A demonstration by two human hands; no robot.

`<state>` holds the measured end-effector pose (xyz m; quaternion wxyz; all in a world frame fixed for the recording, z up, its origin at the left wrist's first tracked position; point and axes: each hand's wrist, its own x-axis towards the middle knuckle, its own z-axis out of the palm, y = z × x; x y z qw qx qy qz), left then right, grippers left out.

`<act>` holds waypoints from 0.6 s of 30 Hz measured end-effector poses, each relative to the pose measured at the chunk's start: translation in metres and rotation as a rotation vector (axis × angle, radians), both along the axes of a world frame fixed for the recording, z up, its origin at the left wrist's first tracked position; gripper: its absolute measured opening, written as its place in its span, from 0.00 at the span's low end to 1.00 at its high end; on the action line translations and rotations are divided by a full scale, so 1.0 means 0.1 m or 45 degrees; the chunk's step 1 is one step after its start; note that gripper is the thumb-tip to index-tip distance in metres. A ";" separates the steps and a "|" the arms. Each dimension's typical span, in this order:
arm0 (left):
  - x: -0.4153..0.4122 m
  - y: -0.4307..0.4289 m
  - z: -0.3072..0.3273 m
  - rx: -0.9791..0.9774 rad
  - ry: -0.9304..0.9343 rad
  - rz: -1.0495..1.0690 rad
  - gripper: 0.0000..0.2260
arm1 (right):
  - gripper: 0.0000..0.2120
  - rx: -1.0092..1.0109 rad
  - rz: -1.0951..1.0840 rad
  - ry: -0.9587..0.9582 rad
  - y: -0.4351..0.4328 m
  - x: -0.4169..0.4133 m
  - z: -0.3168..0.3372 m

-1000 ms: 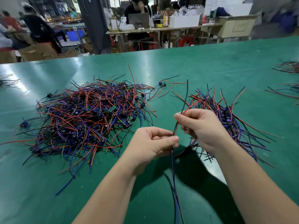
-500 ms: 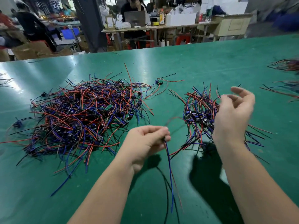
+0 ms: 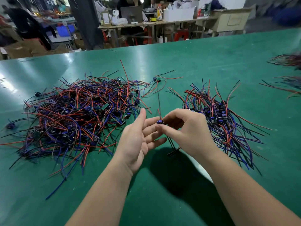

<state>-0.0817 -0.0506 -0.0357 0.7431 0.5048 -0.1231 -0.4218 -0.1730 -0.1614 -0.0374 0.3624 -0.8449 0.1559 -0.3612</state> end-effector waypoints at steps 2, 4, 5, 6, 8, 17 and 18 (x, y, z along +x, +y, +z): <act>-0.01 0.01 0.03 -0.028 0.020 -0.064 0.25 | 0.04 0.044 -0.020 -0.021 -0.01 0.00 0.03; -0.02 0.01 0.05 -0.031 0.029 -0.093 0.26 | 0.03 0.094 -0.092 -0.121 -0.06 -0.03 0.08; -0.02 0.02 0.05 -0.025 0.030 -0.099 0.26 | 0.02 0.112 -0.157 -0.207 -0.12 -0.05 0.13; -0.01 0.02 0.05 -0.022 0.036 -0.097 0.25 | 0.02 0.111 -0.243 -0.301 -0.21 -0.09 0.17; 0.03 0.04 0.03 -0.032 0.074 -0.061 0.23 | 0.03 0.053 -0.466 -0.428 -0.44 -0.20 0.25; 0.26 0.13 -0.09 0.751 -1.076 0.494 0.06 | 0.06 0.132 -1.041 0.223 -1.21 -0.58 0.03; 0.27 0.14 -0.14 0.911 -1.347 0.476 0.08 | 0.06 0.145 -1.031 0.328 -1.21 -0.56 -0.01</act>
